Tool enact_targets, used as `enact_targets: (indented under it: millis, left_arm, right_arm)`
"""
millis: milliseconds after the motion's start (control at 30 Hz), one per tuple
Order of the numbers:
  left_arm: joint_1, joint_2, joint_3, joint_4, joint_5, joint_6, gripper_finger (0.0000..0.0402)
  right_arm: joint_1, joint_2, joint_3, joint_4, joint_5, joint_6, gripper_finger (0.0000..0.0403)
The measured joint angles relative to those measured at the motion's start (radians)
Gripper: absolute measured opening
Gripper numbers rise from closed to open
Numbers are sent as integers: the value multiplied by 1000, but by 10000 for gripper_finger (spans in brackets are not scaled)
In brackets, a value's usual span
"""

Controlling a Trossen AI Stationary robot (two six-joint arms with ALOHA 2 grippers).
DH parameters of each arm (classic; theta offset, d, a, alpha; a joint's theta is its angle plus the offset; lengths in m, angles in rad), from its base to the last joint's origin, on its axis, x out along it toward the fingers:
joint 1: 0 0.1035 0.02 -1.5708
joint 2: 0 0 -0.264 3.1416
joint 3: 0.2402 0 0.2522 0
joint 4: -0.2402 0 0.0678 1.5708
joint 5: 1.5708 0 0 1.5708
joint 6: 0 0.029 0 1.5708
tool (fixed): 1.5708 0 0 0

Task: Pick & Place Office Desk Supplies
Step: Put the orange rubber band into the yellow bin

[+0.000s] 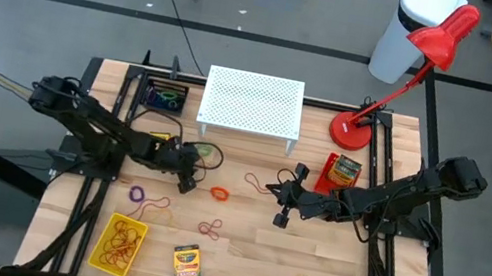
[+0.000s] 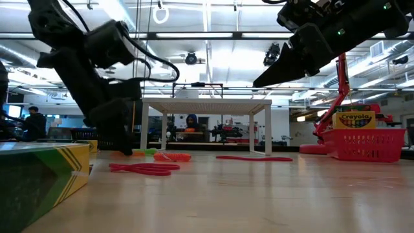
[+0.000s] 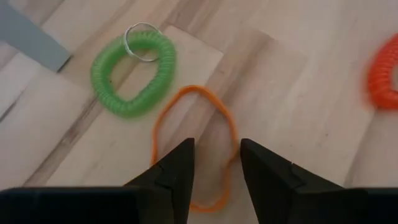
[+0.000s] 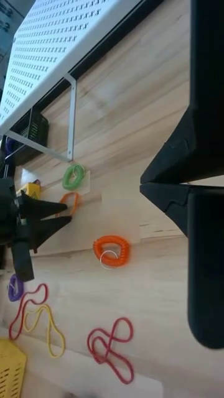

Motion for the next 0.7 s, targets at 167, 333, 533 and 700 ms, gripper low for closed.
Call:
enact_targets:
  millis: [167,333,533,700]
  left_arm:
    - [24,9,2,8,46,49,125]
    - [25,-1,6,7,128,98,60]
    - [21,1,45,-40,250,175,7]
    - [15,1,144,-161,285,244,6]
  right_arm:
    - [0,0,0,0,0,-1,17]
    - [0,0,0,0,0,-7,17]
    - [0,0,0,0,0,-7,17]
    - [0,0,0,-1,0,-7,17]
